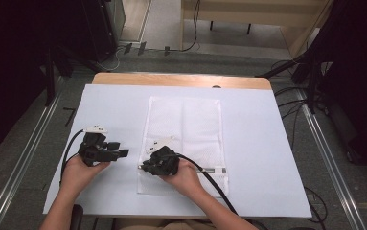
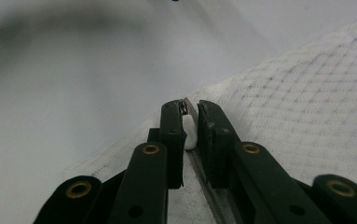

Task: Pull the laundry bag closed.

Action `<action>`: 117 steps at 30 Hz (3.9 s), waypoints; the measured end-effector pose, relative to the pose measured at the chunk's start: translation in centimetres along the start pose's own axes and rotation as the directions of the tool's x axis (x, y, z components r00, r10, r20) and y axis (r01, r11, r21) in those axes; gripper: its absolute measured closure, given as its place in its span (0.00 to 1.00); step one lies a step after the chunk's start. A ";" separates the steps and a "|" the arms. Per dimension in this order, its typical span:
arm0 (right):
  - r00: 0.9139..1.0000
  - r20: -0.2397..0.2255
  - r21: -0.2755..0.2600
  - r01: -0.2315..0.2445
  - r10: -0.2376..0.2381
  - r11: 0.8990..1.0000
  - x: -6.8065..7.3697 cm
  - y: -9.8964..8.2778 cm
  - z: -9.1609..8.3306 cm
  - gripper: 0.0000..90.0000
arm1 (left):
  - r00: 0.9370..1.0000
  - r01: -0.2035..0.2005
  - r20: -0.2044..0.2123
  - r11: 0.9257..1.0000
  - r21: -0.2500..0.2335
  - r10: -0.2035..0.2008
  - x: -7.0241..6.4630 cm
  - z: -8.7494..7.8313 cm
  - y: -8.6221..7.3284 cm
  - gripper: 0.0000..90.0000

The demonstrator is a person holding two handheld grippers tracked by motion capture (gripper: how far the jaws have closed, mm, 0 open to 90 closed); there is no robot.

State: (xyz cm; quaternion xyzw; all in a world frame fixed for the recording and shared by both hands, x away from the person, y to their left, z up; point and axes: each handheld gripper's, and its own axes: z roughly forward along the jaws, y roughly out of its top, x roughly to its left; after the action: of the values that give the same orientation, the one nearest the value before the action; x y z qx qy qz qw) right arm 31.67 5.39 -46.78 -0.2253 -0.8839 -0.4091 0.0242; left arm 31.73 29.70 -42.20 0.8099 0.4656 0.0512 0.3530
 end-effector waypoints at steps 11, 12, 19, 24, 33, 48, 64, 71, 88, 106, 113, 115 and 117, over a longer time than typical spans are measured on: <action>0.997 -0.049 -0.004 -0.067 0.066 0.998 -0.8 -0.1 0.5 0.91 | 1.000 0.000 -0.001 1.000 -0.006 0.000 0.0 0.0 0.0 0.49; 0.996 -0.052 -0.002 -0.066 0.066 0.998 -0.8 -0.1 0.5 0.92 | 1.000 0.001 -0.001 1.000 -0.005 -0.001 0.0 0.0 0.0 0.49; 1.000 -0.027 0.024 -0.005 0.005 1.000 0.1 -0.2 0.3 0.93 | 1.000 0.004 -0.003 1.000 -0.003 -0.004 0.0 -0.1 0.0 0.49; 0.999 -0.007 0.019 0.031 -0.031 0.999 0.5 -0.3 0.3 0.92 | 1.000 0.003 -0.004 1.000 -0.006 -0.003 0.0 -0.1 0.0 0.49; 0.999 -0.016 0.027 0.028 -0.028 0.999 0.5 -0.4 0.2 0.88 | 1.000 0.001 -0.004 1.000 -0.006 -0.001 0.0 -0.1 0.0 0.49; 0.997 -0.066 -0.042 -0.054 0.051 0.998 -1.1 0.3 -1.5 0.98 | 0.999 -0.025 0.038 1.000 -0.006 0.025 -0.4 0.0 -0.1 0.49; 0.997 -0.068 -0.075 -0.052 0.047 0.996 -1.6 1.0 -2.7 0.98 | 0.972 -0.167 0.183 0.981 0.096 0.148 -2.5 1.7 -0.2 0.56; 0.997 -0.069 -0.090 -0.047 0.041 0.995 -1.5 1.4 -2.9 0.98 | 0.963 -0.176 0.228 0.978 0.115 0.147 -3.1 2.7 0.1 0.62; 0.996 -0.087 -0.064 -0.039 0.033 0.997 -1.4 1.1 -2.0 0.97 | 0.964 -0.153 0.238 0.976 0.153 0.114 -3.0 3.0 0.4 0.98; 0.996 -0.088 -0.074 -0.027 0.020 0.997 -1.6 1.1 -2.2 0.97 | 0.964 -0.134 0.248 0.978 0.159 0.092 -2.7 3.2 0.2 0.98; 0.996 -0.092 -0.087 -0.027 0.019 0.996 -1.6 1.1 -2.2 0.97 | 0.964 -0.150 0.242 0.978 0.146 0.112 -2.8 2.9 0.2 0.98; 0.996 -0.088 -0.081 -0.021 0.014 0.996 -1.4 1.0 -2.0 0.97 | 0.966 -0.150 0.234 0.977 0.149 0.112 -2.9 2.9 0.1 0.98; 0.996 -0.083 -0.083 -0.014 0.007 0.996 -1.3 1.0 -1.9 0.97 | 0.966 -0.149 0.235 0.978 0.149 0.112 -2.8 2.8 0.2 0.98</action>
State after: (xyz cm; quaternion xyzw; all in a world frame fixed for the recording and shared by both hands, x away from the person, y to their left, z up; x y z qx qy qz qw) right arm 33.00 4.04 -45.16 -0.2135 -0.8630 -0.4547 0.0536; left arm 31.44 25.94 -43.51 0.8659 0.3708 -0.0566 0.3309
